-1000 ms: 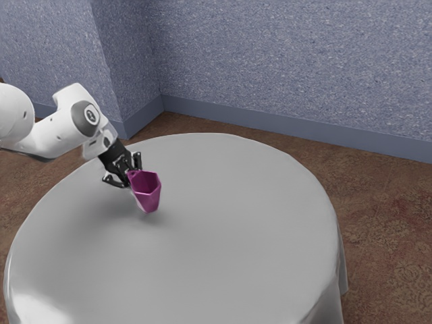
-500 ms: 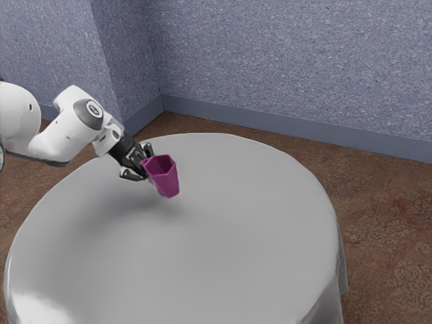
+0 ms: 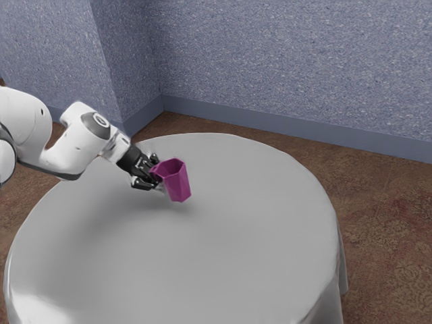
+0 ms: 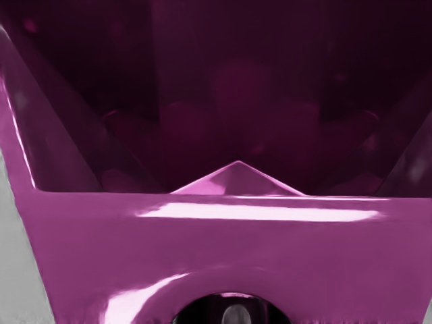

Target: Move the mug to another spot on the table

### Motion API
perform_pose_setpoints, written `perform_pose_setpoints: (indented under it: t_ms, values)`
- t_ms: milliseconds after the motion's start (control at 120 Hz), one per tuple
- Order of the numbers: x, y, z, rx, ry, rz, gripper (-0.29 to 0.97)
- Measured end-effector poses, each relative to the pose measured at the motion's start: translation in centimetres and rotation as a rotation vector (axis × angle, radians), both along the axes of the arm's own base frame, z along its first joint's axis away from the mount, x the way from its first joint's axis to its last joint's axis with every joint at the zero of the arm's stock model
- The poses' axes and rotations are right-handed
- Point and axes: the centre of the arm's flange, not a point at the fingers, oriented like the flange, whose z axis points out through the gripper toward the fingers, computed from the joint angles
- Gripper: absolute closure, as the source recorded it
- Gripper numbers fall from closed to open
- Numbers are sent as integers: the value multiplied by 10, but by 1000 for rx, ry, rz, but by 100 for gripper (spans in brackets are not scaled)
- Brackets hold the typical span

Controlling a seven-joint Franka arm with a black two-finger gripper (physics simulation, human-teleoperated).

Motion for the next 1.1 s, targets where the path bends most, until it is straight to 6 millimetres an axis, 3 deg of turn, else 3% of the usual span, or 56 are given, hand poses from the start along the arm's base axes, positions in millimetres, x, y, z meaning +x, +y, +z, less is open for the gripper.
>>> perform_pose_setpoints:
  t_ms: [183, 733, 1100]
  values:
    - [0, 0, -17, -27, 63, 77, 79]
    - [-4, 2, -36, 31, 198, 177, 78]
    - [-5, 0, -42, 19, 259, 220, 54]
